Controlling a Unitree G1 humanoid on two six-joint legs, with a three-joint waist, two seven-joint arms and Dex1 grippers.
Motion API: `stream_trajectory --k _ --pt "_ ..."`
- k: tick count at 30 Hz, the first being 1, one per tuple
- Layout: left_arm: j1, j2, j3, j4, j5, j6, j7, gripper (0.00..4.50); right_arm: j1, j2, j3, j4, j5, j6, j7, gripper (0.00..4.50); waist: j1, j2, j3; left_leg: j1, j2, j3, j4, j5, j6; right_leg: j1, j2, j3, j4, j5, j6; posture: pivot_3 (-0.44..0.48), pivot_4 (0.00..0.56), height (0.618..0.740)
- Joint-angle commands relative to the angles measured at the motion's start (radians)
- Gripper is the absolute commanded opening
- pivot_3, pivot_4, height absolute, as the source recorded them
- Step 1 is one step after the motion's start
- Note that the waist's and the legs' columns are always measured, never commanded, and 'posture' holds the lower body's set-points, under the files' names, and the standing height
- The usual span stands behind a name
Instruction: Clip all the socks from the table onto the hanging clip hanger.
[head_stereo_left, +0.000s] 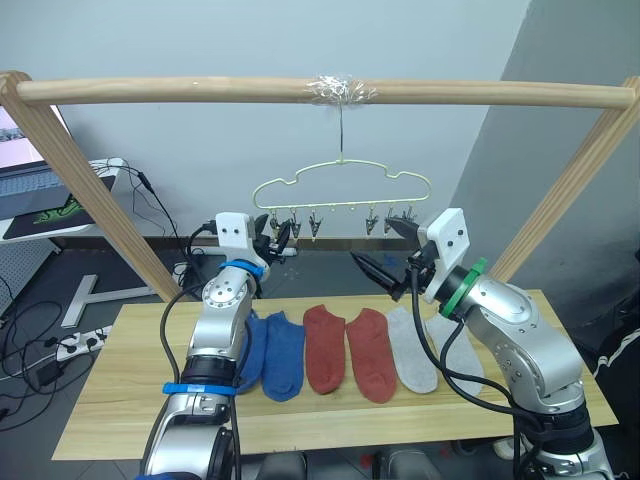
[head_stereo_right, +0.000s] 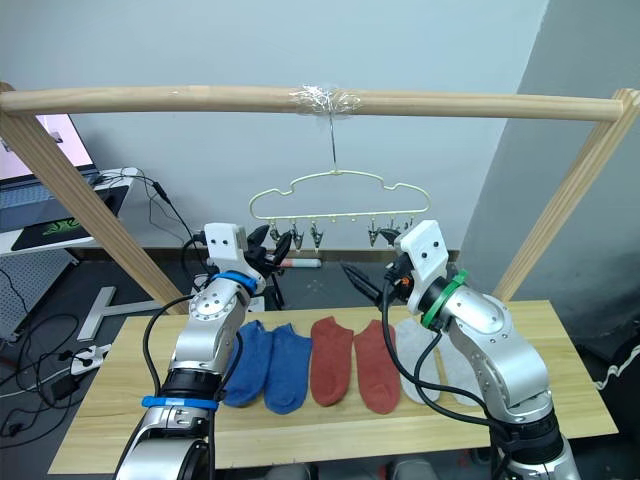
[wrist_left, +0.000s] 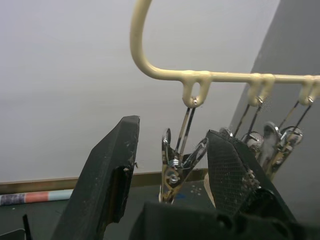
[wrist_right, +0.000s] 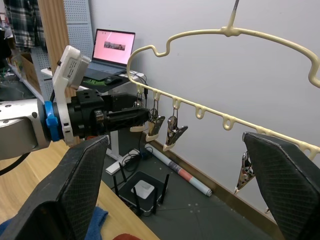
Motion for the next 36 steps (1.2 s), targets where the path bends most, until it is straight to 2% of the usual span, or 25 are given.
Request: stream_trajectory --k 1,21,36 --pt "-0.026 0.013 0.002 -0.006 -0.02 -0.008 -0.037 2.39 -0.022 -0.001 -0.025 -0.033 0.017 -0.005 -0.008 4.5 0.0 0.0 0.001 0.0 0.0 0.0 0.0 0.0 0.0 0.0 0.0 0.0 0.0 0.0 0.001 0.08 0.092 0.74" --pt "-0.067 0.049 0.017 0.055 -0.01 -0.061 -0.05 2.39 -0.029 -0.003 -0.03 -0.026 0.017 -0.004 -0.019 4.5 -0.003 0.0 0.002 -0.002 0.0 0.0 0.0 0.0 0.0 -0.002 0.0 0.0 0.0 -0.002 0.003 0.082 0.091 0.74" --pt "-0.064 0.045 0.017 0.039 -0.018 -0.059 -0.065 2.39 -0.023 -0.001 -0.026 -0.035 0.017 0.001 -0.021 4.5 -0.003 0.0 0.005 -0.002 0.0 0.0 -0.001 0.0 0.0 -0.003 0.0 0.0 0.0 -0.002 0.003 0.081 0.094 0.74"
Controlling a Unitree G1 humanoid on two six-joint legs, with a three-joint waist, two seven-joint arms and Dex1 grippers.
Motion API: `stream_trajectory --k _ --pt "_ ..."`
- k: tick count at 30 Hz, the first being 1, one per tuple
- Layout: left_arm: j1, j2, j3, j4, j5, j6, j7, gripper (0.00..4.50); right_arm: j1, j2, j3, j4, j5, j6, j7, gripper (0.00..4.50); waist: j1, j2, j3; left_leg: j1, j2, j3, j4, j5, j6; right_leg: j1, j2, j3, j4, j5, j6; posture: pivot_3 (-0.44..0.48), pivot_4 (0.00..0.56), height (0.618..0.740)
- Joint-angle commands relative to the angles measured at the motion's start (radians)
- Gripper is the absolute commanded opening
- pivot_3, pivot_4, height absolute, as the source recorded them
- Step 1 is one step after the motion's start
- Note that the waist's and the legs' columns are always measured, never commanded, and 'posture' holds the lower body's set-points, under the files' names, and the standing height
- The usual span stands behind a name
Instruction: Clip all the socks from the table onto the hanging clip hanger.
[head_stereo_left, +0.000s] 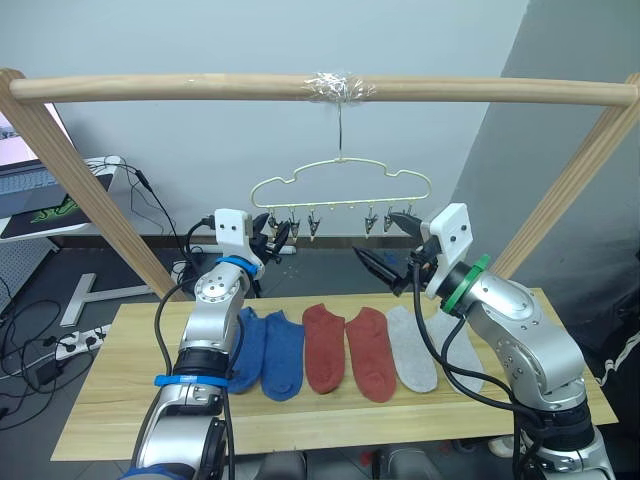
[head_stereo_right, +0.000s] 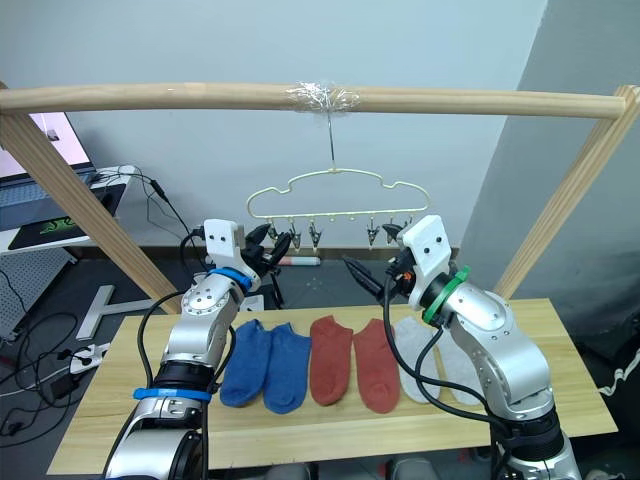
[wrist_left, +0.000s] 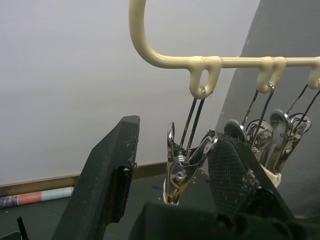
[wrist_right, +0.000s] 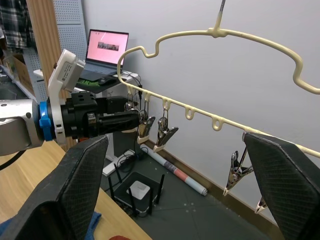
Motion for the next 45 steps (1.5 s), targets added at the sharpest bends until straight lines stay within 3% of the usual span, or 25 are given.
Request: stream_trajectory --k 1,3,6,10,14,23,28,31,34,39,45 --pt "-0.021 0.002 0.013 -0.033 -0.015 -0.03 -0.001 2.39 -0.007 0.0 -0.018 -0.036 0.016 -0.008 -0.006 4.5 0.0 0.0 0.0 0.0 0.0 0.0 0.0 0.0 0.0 0.0 0.0 0.0 0.0 0.0 0.0 0.081 0.094 0.74" --pt "-0.02 0.0 0.014 -0.038 -0.014 -0.034 0.002 2.39 -0.006 0.0 -0.017 -0.036 0.015 -0.008 -0.006 4.5 0.0 0.0 0.001 0.0 0.0 0.0 0.0 0.0 0.0 0.0 0.0 0.0 0.0 0.0 0.0 0.081 0.094 0.74" --pt "-0.02 -0.002 0.015 -0.043 -0.015 -0.041 0.005 1.83 -0.005 0.0 -0.017 -0.035 0.014 -0.008 -0.007 4.5 0.0 0.0 0.001 0.0 0.0 0.0 0.0 0.0 0.0 0.0 0.0 0.0 0.0 0.0 0.0 0.081 0.094 0.74" --pt "-0.022 -0.005 0.017 -0.044 -0.016 -0.048 0.012 0.75 -0.005 0.003 -0.015 -0.03 0.011 -0.011 -0.01 4.5 0.0 0.0 0.001 0.0 0.0 0.0 0.0 0.0 0.0 0.0 0.0 0.0 0.0 0.0 0.0 0.081 0.094 0.74" --pt "-0.026 -0.008 0.017 -0.047 -0.019 -0.045 0.014 0.14 -0.004 0.004 -0.014 -0.032 0.01 -0.01 -0.012 4.5 0.0 0.0 0.002 0.0 0.0 0.0 0.0 0.0 0.0 0.0 0.0 0.0 0.0 0.0 0.0 0.081 0.094 0.74" --pt "-0.003 -0.01 -0.001 -0.09 -0.025 0.023 -0.015 0.14 0.027 -0.016 0.034 -0.019 -0.018 -0.016 0.004 4.5 -0.001 -0.001 0.009 -0.001 0.0 0.0 0.0 0.0 0.0 0.0 0.0 0.0 0.0 0.0 0.0 0.081 0.104 0.74" --pt "0.015 -0.015 -0.006 -0.129 -0.046 0.095 -0.024 0.14 0.197 -0.043 0.036 0.102 -0.131 -0.056 -0.077 4.5 0.001 -0.004 0.012 -0.002 0.0 0.0 0.0 0.0 0.0 -0.001 0.0 0.0 0.0 0.001 -0.001 0.094 0.111 0.74" --pt "0.031 -0.022 -0.006 -0.155 -0.057 0.128 -0.022 0.14 0.337 -0.027 -0.006 0.212 -0.195 -0.093 -0.165 4.5 0.008 -0.005 0.013 -0.002 0.0 0.0 0.0 0.0 0.0 -0.001 0.0 0.0 0.0 0.001 -0.002 0.1 0.118 0.74" --pt "0.049 -0.026 0.0 -0.177 -0.058 0.152 -0.012 0.14 0.391 0.027 -0.079 0.282 -0.199 -0.09 -0.245 4.5 0.005 -0.001 0.021 -0.002 0.0 0.001 0.0 0.0 0.0 -0.002 0.0 0.002 0.0 0.001 -0.002 0.099 0.123 0.74" --pt "0.058 -0.026 0.007 -0.19 -0.063 0.161 0.0 0.14 0.359 0.093 -0.146 0.439 -0.188 -0.117 -0.281 4.5 -0.021 0.0 0.027 0.001 0.0 0.003 0.0 0.0 0.0 -0.001 0.0 0.005 0.002 0.0 0.003 0.095 0.128 0.74" --pt "0.052 -0.021 0.002 -0.186 -0.065 0.161 -0.002 0.14 0.26 0.105 -0.171 0.614 -0.193 -0.158 -0.261 4.5 -0.019 0.001 0.03 0.0 0.0 0.004 0.0 0.0 0.0 -0.001 0.0 0.005 0.001 0.0 0.003 0.096 0.128 0.74"
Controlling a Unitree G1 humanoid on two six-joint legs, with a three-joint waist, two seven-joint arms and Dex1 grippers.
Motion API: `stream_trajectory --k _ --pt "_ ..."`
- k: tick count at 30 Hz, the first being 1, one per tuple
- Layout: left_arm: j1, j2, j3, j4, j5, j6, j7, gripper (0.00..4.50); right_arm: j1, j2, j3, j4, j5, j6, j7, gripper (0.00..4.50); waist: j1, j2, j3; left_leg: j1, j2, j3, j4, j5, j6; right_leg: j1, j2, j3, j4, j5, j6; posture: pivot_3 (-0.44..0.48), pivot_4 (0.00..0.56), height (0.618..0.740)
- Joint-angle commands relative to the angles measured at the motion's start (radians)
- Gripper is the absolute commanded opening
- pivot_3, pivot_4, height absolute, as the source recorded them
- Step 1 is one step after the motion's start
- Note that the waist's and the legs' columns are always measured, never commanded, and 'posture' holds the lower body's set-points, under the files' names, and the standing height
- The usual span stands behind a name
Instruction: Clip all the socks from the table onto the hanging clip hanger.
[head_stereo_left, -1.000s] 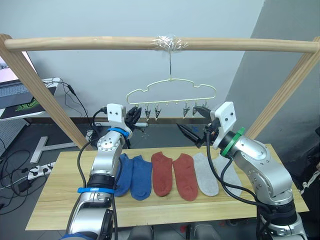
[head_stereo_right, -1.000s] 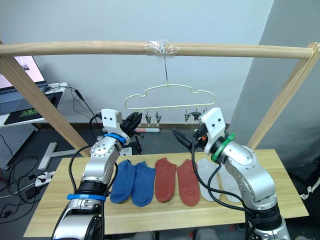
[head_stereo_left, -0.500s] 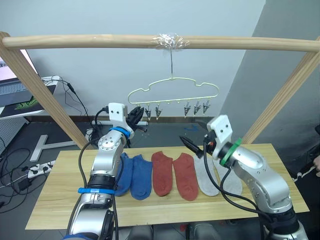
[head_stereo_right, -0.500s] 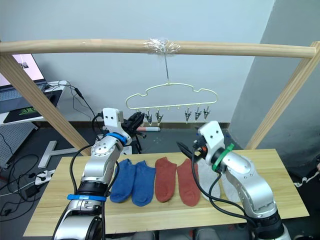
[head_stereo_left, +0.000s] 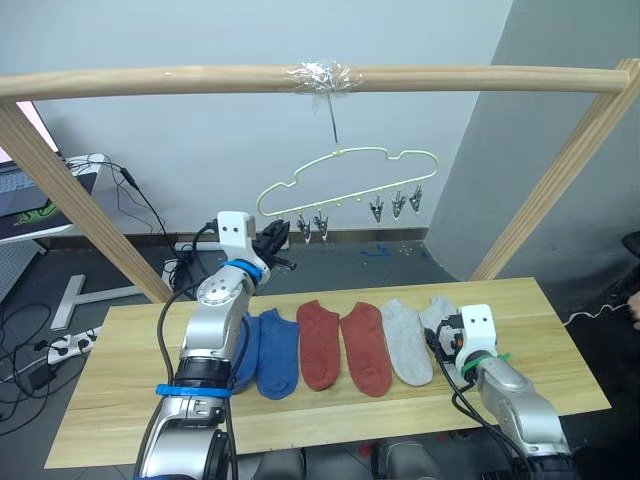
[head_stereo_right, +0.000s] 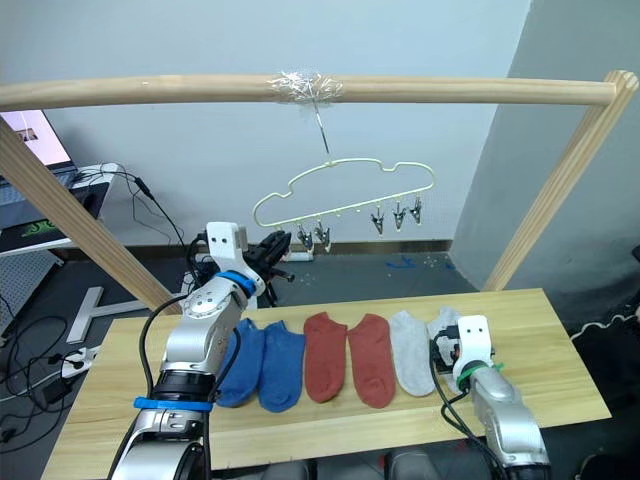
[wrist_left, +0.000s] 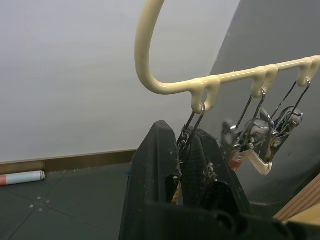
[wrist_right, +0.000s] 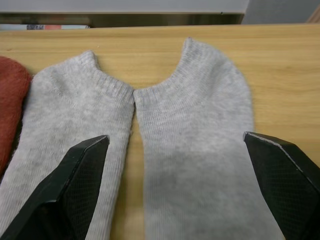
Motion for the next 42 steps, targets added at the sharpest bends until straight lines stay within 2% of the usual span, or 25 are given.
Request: stream_trajectory --k 1,5,9,10,12,20,23,27,30,32,35,37,40,42 --pt "-0.003 0.006 0.005 -0.02 -0.004 -0.001 -0.001 0.14 -0.058 0.001 -0.042 0.08 0.009 -0.042 -0.003 4.5 0.001 0.0 0.0 0.0 0.0 0.0 0.0 0.0 0.0 0.0 0.0 0.0 0.0 0.0 0.0 0.101 0.127 0.74" --pt "-0.001 0.007 0.006 -0.029 -0.006 0.002 0.0 0.14 -0.101 0.001 -0.081 0.196 0.008 -0.064 -0.019 4.5 0.004 0.0 0.0 0.0 0.0 0.0 -0.001 0.0 0.0 0.0 0.0 0.0 0.0 0.001 -0.002 0.108 0.127 0.74" --pt "0.013 0.009 0.006 -0.047 -0.008 0.007 0.003 0.14 -0.113 0.021 -0.107 0.23 0.046 -0.041 0.006 4.5 0.003 0.001 0.001 0.0 0.0 0.0 -0.001 0.0 0.0 0.0 0.0 0.0 -0.001 0.002 -0.003 0.116 0.128 0.74" --pt "0.016 0.009 0.006 -0.05 -0.007 0.008 0.004 0.14 -0.111 0.027 -0.109 0.232 0.053 -0.034 0.013 4.33 0.002 0.001 0.001 0.0 0.0 0.0 -0.001 0.0 0.0 0.0 0.0 0.0 -0.001 0.001 -0.003 0.116 0.128 0.74" --pt "0.018 0.008 0.006 -0.054 -0.007 0.011 0.006 0.14 -0.098 0.023 -0.083 0.229 0.037 -0.038 0.033 3.92 0.002 0.001 0.001 0.0 0.0 0.0 -0.001 0.0 0.0 0.0 0.0 0.0 0.0 0.001 -0.002 0.116 0.128 0.74" --pt "0.016 0.014 0.007 -0.056 -0.007 0.019 0.004 0.14 -0.041 -0.017 -0.019 0.203 -0.01 -0.049 0.079 1.08 0.003 0.001 0.001 0.0 0.0 0.0 0.0 0.0 0.0 0.0 0.0 0.0 0.0 0.0 0.0 0.116 0.128 0.74" --pt "0.016 0.015 0.01 -0.058 -0.02 0.033 -0.007 0.14 0.003 -0.079 0.024 0.176 -0.06 -0.103 0.118 0.02 0.005 0.001 0.001 0.0 0.0 0.0 0.0 0.0 0.0 0.0 0.0 0.0 0.0 0.0 0.0 0.129 0.125 0.74" --pt "0.004 0.011 0.04 -0.068 -0.116 0.154 -0.047 0.14 0.081 -0.23 0.106 0.07 -0.151 -0.234 0.211 0.02 0.008 0.001 0.001 0.0 0.0 0.001 0.0 0.0 0.0 0.001 -0.001 0.0 -0.001 -0.001 0.001 0.131 0.125 0.74" --pt "-0.016 0.011 0.106 -0.083 -0.272 0.363 -0.07 0.14 0.128 -0.358 0.161 -0.089 -0.191 -0.302 0.323 0.02 0.005 0.002 0.003 0.0 -0.001 0.001 0.0 0.0 0.0 0.001 -0.001 0.0 -0.001 -0.001 0.001 0.131 0.129 0.74" --pt "-0.041 0.015 0.17 -0.086 -0.391 0.51 -0.073 0.14 0.131 -0.403 0.182 -0.209 -0.175 -0.283 0.389 0.02 -0.008 -0.001 0.007 0.001 0.0 0.001 0.0 0.0 0.0 0.001 -0.001 0.001 0.0 -0.001 0.001 0.131 0.129 0.74" --pt "-0.086 0.026 0.272 -0.083 -0.565 0.717 -0.052 0.14 0.072 -0.399 0.219 -0.336 -0.14 -0.196 0.446 0.02 -0.026 -0.007 0.011 0.002 0.001 -0.002 0.0 0.0 0.0 0.001 0.001 -0.001 0.001 -0.001 0.002 0.13 0.128 0.74" --pt "-0.104 0.034 0.312 -0.079 -0.632 0.798 -0.041 0.14 0.024 -0.375 0.246 -0.366 -0.138 -0.151 0.456 0.02 -0.025 -0.008 0.012 0.002 0.001 -0.004 0.0 0.0 0.0 0.001 0.002 -0.002 0.002 0.0 0.002 0.13 0.128 0.74" --pt "-0.116 0.044 0.334 -0.078 -0.676 0.862 -0.025 0.14 -0.059 -0.304 0.293 -0.356 -0.131 -0.097 0.455 0.02 -0.019 -0.01 0.014 0.0 0.0 -0.004 0.0 0.0 -0.001 0.001 0.001 -0.003 0.0 0.0 0.002 0.13 0.128 0.74" --pt "-0.115 0.044 0.337 -0.094 -0.703 0.892 -0.021 0.14 -0.147 -0.203 0.339 -0.28 -0.133 -0.076 0.431 0.02 -0.011 -0.01 0.014 -0.001 0.0 -0.004 0.0 0.0 -0.001 0.0 -0.001 -0.003 -0.001 0.0 0.002 0.144 0.121 0.74"
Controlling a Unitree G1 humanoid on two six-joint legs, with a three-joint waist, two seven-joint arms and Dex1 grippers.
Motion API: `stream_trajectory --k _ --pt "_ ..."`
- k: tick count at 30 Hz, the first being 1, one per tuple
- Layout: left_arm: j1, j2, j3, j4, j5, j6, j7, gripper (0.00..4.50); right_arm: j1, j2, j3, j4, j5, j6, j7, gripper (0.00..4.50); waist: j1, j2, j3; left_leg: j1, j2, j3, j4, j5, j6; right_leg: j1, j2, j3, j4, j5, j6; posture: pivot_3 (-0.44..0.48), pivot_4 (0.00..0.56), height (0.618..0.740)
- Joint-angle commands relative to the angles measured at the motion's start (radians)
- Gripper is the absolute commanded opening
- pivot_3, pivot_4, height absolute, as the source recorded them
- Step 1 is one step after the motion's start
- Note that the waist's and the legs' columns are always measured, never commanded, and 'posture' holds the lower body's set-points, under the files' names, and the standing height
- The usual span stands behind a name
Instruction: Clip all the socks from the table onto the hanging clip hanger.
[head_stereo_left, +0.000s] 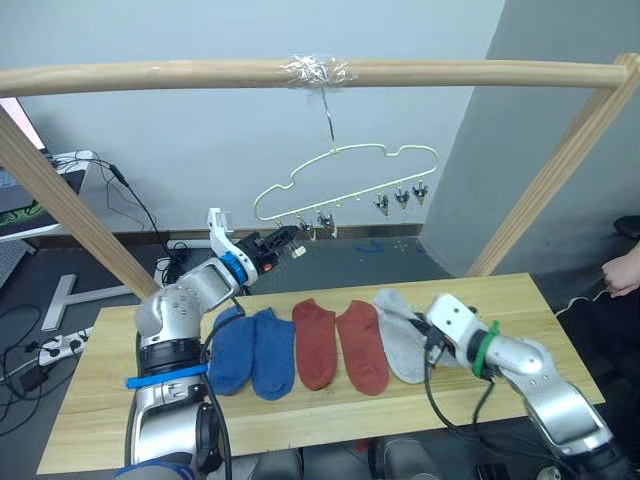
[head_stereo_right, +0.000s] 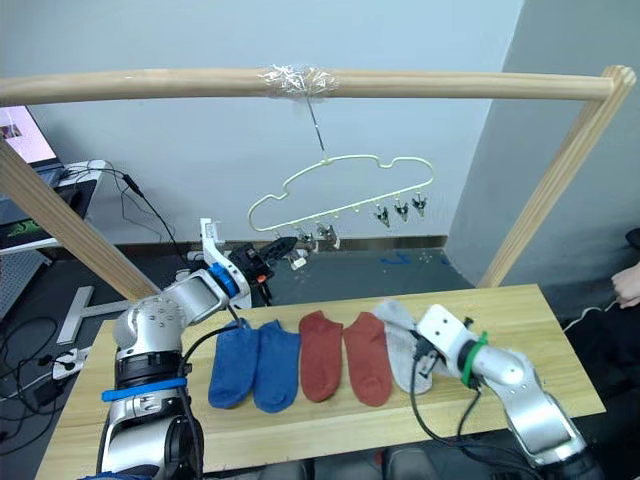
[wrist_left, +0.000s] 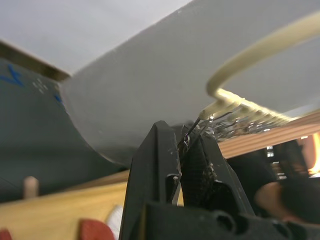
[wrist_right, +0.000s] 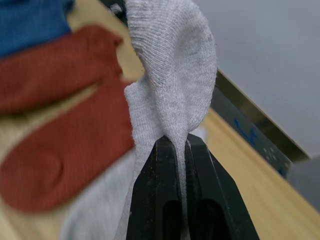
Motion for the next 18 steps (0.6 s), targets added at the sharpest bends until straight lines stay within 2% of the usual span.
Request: stream_trajectory --k 1,5,8,18 --pt "-0.007 -0.002 0.016 -0.035 -0.059 0.057 0.02 0.14 -0.124 0.125 0.063 0.083 0.012 0.04 -0.021 0.02 0.005 0.0 0.0 0.0 0.0 0.0 0.0 0.0 0.0 0.0 0.0 -0.001 0.0 0.001 -0.002 0.144 0.121 0.74" --pt "-0.003 -0.009 0.016 -0.065 -0.081 0.073 0.032 0.14 -0.223 0.205 0.088 0.139 0.009 0.071 -0.015 0.02 0.023 0.001 0.001 -0.003 0.0 -0.002 0.0 0.0 -0.001 -0.004 -0.001 -0.002 0.001 0.003 -0.005 0.156 0.127 0.74" --pt "-0.002 -0.019 0.023 -0.079 -0.102 0.083 0.051 0.14 -0.262 0.217 0.114 0.146 0.013 0.099 0.013 0.02 0.04 0.001 0.001 -0.013 0.0 -0.005 0.0 0.006 -0.01 -0.01 -0.002 -0.006 0.001 0.003 -0.005 0.16 0.128 0.74" --pt "0.021 -0.025 0.013 -0.109 -0.141 0.098 0.067 0.14 -0.334 0.252 0.122 0.149 0.023 0.138 0.02 0.02 0.047 0.001 0.002 -0.013 0.0 -0.006 0.0 0.005 -0.01 -0.01 -0.002 -0.009 0.001 0.003 -0.005 0.167 0.142 0.74"
